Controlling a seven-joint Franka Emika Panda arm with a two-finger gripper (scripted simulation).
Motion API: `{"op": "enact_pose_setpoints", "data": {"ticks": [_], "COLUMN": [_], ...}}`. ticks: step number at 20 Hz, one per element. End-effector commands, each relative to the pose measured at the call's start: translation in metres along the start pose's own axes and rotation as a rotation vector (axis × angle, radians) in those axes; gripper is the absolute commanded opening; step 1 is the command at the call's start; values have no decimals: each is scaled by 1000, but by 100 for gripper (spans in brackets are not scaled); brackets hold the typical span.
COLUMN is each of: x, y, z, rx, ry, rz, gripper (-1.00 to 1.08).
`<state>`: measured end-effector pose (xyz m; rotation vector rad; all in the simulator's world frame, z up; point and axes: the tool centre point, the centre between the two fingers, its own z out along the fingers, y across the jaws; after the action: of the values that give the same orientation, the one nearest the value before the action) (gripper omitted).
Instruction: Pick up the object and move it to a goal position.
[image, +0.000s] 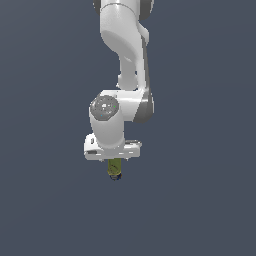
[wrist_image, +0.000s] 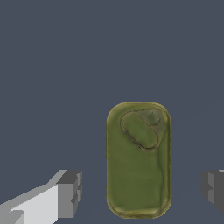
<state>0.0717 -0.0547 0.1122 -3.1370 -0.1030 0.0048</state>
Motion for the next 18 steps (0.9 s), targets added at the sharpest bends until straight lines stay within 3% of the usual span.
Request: {"op": "enact_pose_setpoints", "data": {"ticks": [1, 8, 18], "x": [4, 4, 3], "y": [2, 3, 3], "z": [3, 7, 52], "rx": [-2, -2, -3], "ry": [2, 2, 3], "rz": [-7, -8, -9], "gripper": [100, 100, 100]}}
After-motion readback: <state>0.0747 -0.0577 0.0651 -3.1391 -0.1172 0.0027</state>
